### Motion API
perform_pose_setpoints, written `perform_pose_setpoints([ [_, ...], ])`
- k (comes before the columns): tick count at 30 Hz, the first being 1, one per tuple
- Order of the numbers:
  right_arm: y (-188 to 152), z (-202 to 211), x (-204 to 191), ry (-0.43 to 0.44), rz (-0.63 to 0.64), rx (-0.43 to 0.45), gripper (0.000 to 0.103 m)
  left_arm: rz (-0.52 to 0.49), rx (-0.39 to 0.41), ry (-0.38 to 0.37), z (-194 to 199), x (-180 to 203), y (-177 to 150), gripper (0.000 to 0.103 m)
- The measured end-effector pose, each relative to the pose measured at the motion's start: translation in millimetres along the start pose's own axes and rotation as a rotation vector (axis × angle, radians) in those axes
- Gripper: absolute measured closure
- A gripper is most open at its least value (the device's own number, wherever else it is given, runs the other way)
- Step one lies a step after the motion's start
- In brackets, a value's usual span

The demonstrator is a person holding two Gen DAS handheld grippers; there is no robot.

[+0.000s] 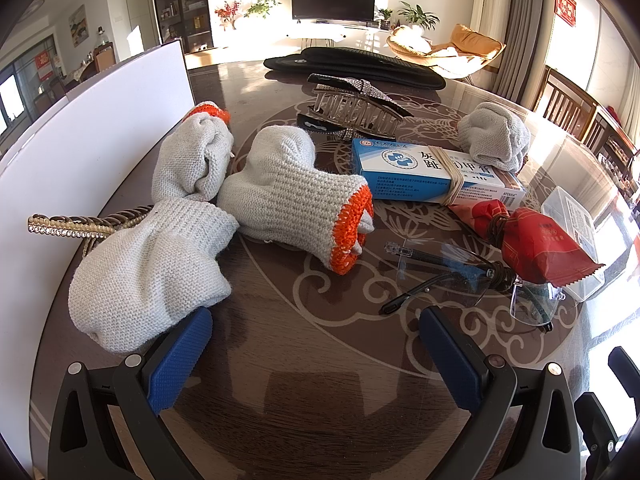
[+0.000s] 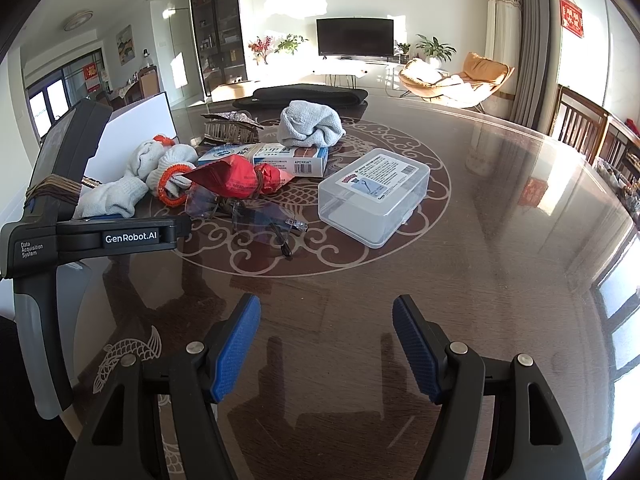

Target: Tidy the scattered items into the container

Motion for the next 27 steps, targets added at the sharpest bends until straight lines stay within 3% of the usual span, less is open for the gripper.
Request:
perform_pose_setpoints([
  [27,-0.7,-2.0,-0.8,0.000,0.005,-0.013,0.033,-0.001,0.000,-0.001,0.0,0.0,0.0,0.000],
])
Point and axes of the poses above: each gripper's, at about its wrist camera, not at the fingertips, and z roughly against the way its jaws point, x to its right, y to its top, the point moved 8 cm from there along -z, roughly the way its jaws point, and after that the axes turned 14 degrees about z, right-handed, at the moved point
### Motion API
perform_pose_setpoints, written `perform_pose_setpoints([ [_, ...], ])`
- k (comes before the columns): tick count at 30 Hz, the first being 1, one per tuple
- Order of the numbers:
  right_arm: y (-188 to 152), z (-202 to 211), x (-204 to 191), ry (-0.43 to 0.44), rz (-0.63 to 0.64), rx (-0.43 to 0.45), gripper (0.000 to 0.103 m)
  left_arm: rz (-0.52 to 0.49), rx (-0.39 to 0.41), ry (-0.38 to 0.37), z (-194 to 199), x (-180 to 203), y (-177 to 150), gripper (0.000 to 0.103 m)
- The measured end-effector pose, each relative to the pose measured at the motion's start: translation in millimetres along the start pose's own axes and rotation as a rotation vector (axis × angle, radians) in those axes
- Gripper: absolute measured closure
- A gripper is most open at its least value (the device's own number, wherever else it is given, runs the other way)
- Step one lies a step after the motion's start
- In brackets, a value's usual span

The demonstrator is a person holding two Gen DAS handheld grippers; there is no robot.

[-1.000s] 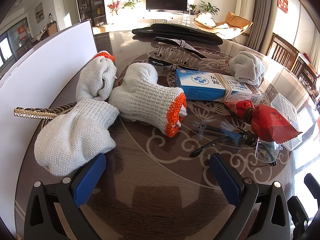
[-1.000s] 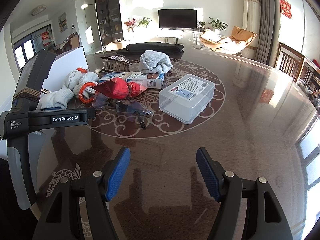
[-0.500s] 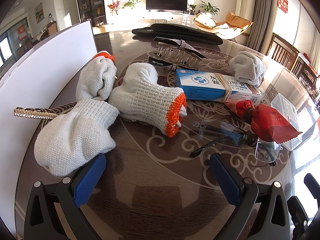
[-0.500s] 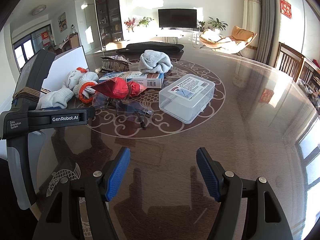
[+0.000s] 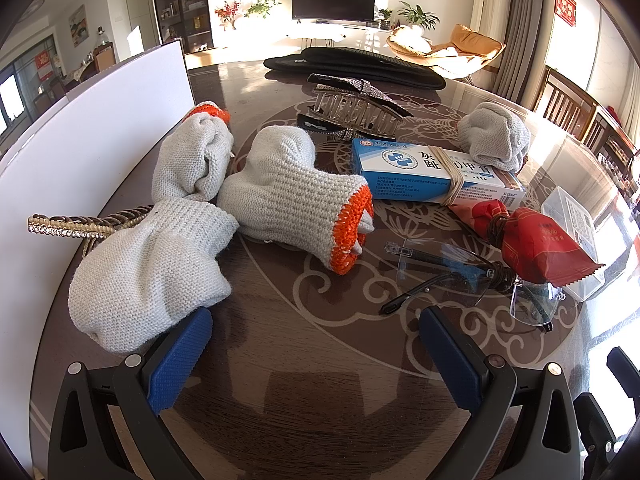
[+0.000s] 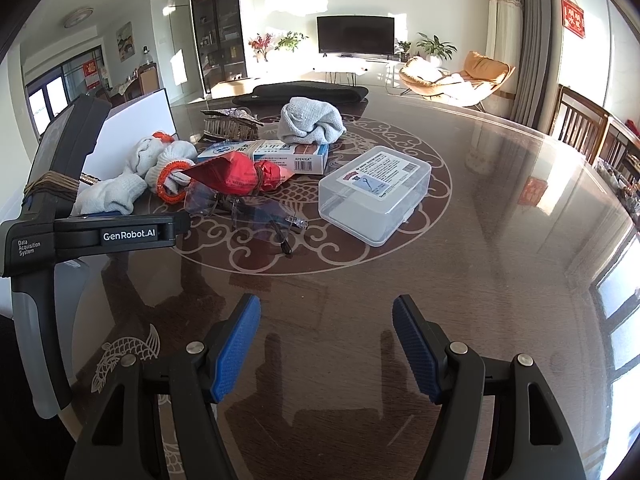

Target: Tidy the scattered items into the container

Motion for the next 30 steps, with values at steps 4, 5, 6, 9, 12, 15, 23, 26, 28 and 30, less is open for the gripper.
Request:
perform_pose_setpoints([
  [4,-0.1,-0.5,0.0,-0.001,0.002,-0.003,0.033,0.000,0.000,0.000,0.2,0.2,-0.3,0.000],
  [5,-0.2,-0.5,0.0,0.000,0.002,-0.004,0.033,0.000,0.000,0.000,0.2,0.2,-0.3,0.000],
  [6,-0.3,-0.4,0.0,0.000,0.002,-0.004,0.033,0.000,0.000,0.000,0.2,0.2,-0.3,0.000],
  [9,-0.2,-0.4,0.1,-0.001,0.000,-0.001,0.033,0.000,0.000,0.000,0.0,0.0,0.0,0.000],
  [12,0.0,-0.4,0.2,-0.001,-0.001,0.001,0.033,0.000,0.000,0.000,0.0,0.0,0.0,0.000],
  [15,0.3,0.1,0.2,-0.001,-0.002,0.004,0.033,-0.001,0.000,0.000,0.0,0.0,0.0,0.000],
  [23,0.7,1.0,0.4,0.000,-0.005,0.009,0.033,-0.001,0.000,-0.001,0.0,0.0,0.0,0.000],
  [26,0.4,1.6,0.9,-0.001,-0.006,0.010,0.033,-0.001,0.000,-0.001,0.1,0.1,-0.1,0.000],
  [28,0.3,1.7,0.8,-0.001,-0.006,0.009,0.033,-0.001,0.000,-0.001,0.2,0.3,-0.3,0.000],
  [30,0.3,1.8,0.9,-0.002,-0.006,0.011,0.033,-0.001,0.000,-0.001,0.0,0.0,0.0,0.000],
])
Point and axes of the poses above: each gripper's, at about its wrist camera, not at the fingertips, and z roughly against the way its jaws point, x to its right, y to its top, the point moved 8 cm from there along -z, roughly the way its jaws point, and after that the axes turned 14 degrees about z, right-handed, at the moved point
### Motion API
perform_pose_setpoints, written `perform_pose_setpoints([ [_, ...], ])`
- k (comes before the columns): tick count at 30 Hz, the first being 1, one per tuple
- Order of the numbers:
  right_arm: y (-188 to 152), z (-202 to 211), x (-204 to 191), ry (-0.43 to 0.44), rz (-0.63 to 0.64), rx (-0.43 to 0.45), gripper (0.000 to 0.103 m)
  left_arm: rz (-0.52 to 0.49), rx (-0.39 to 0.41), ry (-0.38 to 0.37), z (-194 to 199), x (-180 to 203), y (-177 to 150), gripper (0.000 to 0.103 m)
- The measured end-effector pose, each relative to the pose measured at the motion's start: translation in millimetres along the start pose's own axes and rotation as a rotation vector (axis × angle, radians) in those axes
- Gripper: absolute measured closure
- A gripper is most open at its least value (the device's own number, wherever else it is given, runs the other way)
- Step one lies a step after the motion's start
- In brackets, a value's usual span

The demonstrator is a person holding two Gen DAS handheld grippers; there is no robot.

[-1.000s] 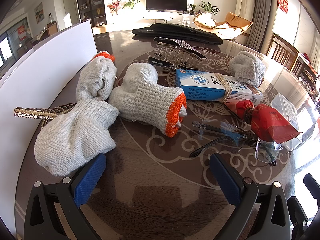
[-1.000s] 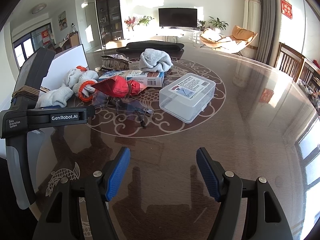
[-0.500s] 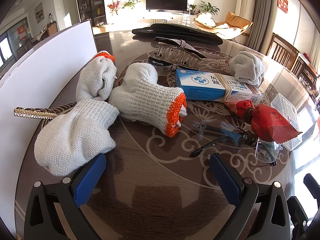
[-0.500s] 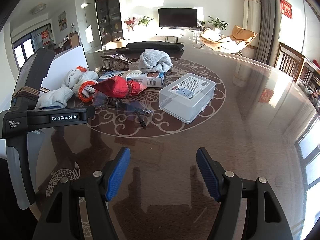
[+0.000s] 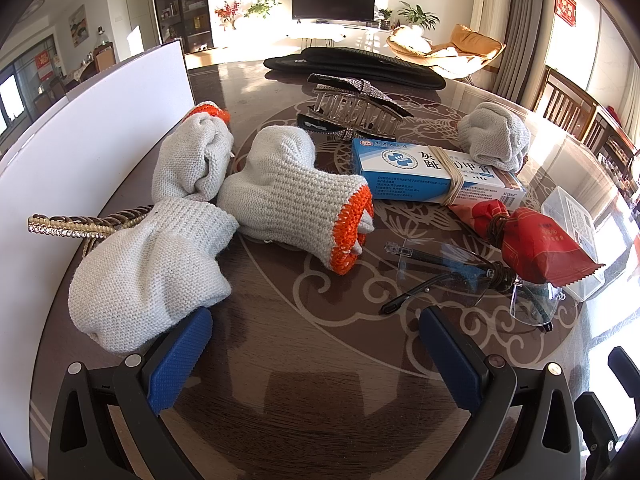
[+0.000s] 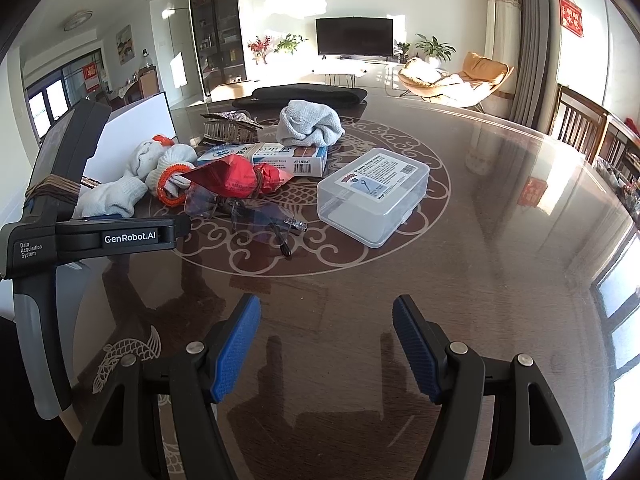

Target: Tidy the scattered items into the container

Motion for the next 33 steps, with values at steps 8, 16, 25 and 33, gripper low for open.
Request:
perform_pose_setpoints([
  [8,-0.1,-0.5,0.8,0.000,-0.003,0.001,0.033,0.000,0.000,0.000,0.2,0.2,-0.3,0.000],
  [16,0.2,1.2,0.7,0.006,-0.009,0.012,0.033,-0.001,0.000,0.000,0.1,0.2,-0.2,0.000],
  [25,0.0,1.7,0.8,0.006,-0.009,0.010,0.033,-0.001,0.000,-0.001,0.1,0.2,-0.2,0.000],
  [33,0.0,1.5,0.8,0.006,-0.009,0.009,0.033,-0.001,0.000,-0.001,0.2,0.3,-0.3,0.000],
])
Point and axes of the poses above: each gripper's, at about its wrist camera, not at the fingertips, and z roughly against the way its jaws point, x to its right, y to its top, the point moved 8 cm from there along -z, roughly the way its jaws point, and after that the axes turned 14 degrees about z, right-handed, at the moved point
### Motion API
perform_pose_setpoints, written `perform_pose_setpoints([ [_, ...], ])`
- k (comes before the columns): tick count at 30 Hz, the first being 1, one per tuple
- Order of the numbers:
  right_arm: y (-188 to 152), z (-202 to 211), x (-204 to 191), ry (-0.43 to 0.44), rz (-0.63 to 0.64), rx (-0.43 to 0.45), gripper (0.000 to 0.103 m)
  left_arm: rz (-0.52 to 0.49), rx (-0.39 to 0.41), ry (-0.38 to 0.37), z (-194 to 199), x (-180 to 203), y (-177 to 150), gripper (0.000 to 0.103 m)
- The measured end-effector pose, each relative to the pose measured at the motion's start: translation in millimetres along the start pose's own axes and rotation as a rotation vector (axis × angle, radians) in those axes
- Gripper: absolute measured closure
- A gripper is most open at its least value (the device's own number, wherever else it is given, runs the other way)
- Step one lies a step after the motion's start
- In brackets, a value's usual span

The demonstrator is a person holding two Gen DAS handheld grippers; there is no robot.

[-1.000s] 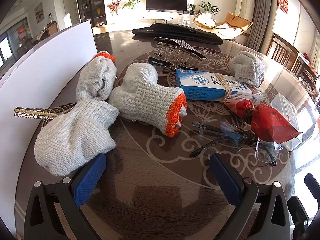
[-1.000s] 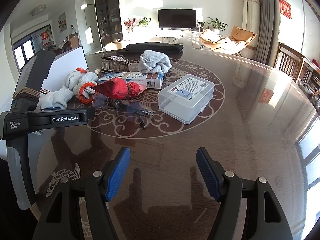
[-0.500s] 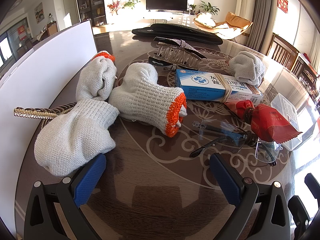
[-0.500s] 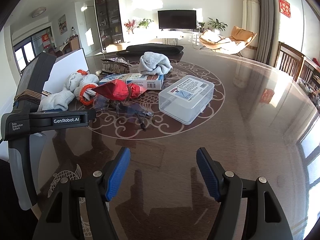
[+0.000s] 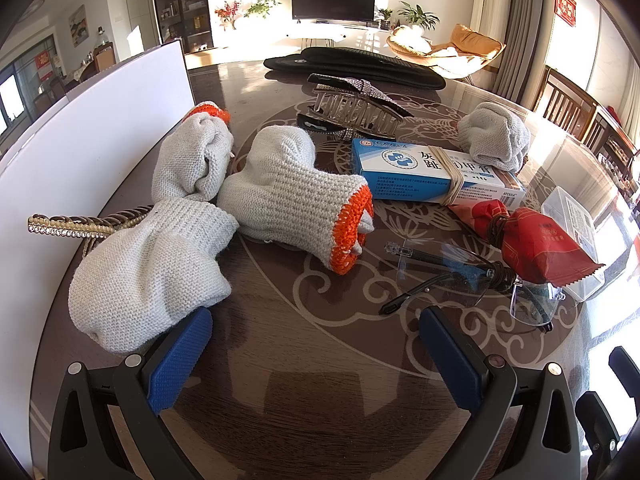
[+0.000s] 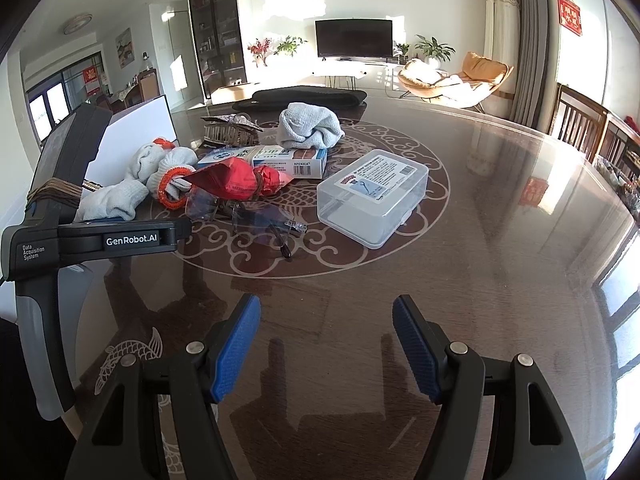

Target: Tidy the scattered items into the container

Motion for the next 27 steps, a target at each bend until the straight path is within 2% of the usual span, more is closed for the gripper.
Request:
perform_pose_setpoints([
  [19,-0.8,-2.2,0.1,0.004,-0.006,-0.009,0.033,-0.001,0.000,0.000,0.0,0.1,0.0,0.000],
  [27,0.7,2.8,2.3,0.017,-0.026,0.028,0.033,-0.001,0.000,-0.001,0.0,0.1,0.0,0.000],
])
Point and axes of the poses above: each gripper's, at about its wrist camera, not at the fingertips, and z roughly against the way its jaws point, x to its right, y to its top, the point moved 8 cm from there along -z, roughly the way its jaws point, and after that the axes turned 14 degrees about z, right-handed, at the moved point
